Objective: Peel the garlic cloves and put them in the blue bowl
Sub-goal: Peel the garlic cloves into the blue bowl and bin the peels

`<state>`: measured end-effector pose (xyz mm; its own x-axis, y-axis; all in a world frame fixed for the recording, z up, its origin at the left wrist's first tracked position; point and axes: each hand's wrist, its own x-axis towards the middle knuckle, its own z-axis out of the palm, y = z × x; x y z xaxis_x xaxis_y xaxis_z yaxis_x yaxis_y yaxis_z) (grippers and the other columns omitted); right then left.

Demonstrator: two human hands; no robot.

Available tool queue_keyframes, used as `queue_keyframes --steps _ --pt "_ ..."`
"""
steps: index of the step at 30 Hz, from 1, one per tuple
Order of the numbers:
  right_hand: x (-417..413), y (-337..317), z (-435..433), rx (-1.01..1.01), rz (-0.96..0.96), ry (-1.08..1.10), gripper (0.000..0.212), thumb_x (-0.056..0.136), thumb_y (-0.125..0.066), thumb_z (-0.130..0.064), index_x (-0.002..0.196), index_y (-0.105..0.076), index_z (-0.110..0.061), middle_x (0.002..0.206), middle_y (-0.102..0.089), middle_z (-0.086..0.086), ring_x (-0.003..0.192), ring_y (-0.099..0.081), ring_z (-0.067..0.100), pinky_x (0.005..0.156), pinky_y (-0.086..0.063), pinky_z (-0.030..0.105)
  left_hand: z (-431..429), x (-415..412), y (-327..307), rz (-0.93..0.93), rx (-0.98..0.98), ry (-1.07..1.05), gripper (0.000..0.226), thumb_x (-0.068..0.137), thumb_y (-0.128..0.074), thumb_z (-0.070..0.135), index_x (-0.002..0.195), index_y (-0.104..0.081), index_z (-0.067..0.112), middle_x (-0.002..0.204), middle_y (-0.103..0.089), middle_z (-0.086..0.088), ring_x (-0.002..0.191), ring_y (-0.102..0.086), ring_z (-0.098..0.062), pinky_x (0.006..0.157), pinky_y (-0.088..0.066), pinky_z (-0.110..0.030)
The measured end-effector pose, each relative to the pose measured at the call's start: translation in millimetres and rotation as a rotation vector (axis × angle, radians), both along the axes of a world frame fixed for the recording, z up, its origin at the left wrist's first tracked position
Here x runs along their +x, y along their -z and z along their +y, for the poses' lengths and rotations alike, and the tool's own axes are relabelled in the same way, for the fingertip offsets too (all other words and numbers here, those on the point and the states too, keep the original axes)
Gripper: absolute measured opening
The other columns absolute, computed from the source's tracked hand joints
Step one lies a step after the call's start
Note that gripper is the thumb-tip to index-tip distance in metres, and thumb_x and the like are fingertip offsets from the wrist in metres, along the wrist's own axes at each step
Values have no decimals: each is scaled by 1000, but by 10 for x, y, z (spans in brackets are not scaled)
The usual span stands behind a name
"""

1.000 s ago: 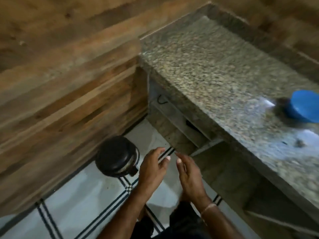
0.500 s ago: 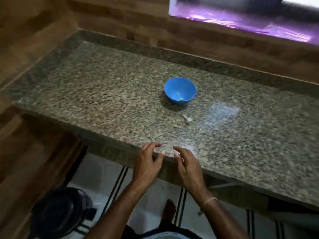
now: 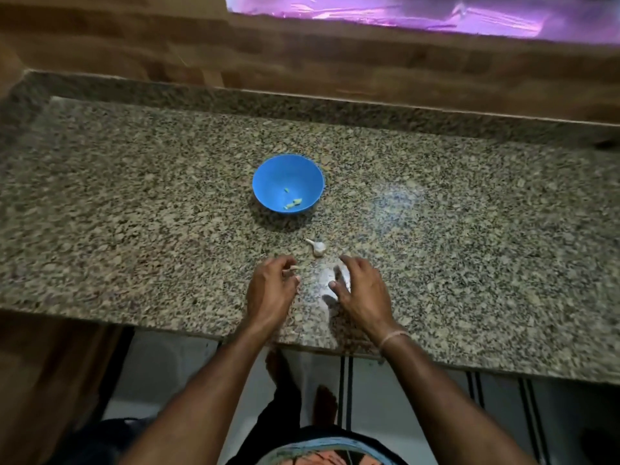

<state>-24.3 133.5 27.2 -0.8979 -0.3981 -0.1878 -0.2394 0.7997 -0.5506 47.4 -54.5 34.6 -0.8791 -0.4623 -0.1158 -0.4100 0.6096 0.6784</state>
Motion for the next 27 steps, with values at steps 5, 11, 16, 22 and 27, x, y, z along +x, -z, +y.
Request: queue_keyframes --steps 5,11,16,22,27 --pt "-474 71 -142 177 -5 -42 85 92 -75 -49 162 -29 -33 173 -15 5 158 -14 28 123 -18 53 -103 -281 239 -20 -87 79 22 91 -76 12 110 -72 21 107 -65 3 98 -64 -16 76 -53 -32" --pt "-560 313 -59 115 -21 -12 92 83 -80 -56 160 -32 -43 175 -9 -8 160 -4 19 128 -3 51 -114 -255 385 42 -2 85 24 98 -61 -5 101 -70 16 102 -62 4 87 -65 -2 68 -62 -27" --pt "-552 350 -51 122 -5 -20 91 86 -76 -57 162 -28 -42 175 -5 -8 161 0 19 127 -3 53 -51 -333 254 31 -38 23 25 97 -62 -3 96 -65 21 97 -59 7 83 -53 0 63 -40 -9" --pt "-547 369 -8 168 11 -80 85 94 -62 -63 164 -19 -43 176 4 -7 161 8 20 126 -3 53 -178 -951 -255 149 -107 -136 9 100 -65 15 102 -67 23 105 -61 11 87 -60 -11 62 -43 -22" --pt "-561 402 21 163 29 -111 82 96 -56 -66 164 -18 -42 176 4 -6 161 9 21 125 -2 52 -470 -1476 -310 101 -241 -186 14 97 -73 18 110 -72 22 110 -69 5 92 -64 -16 66 -40 -23"
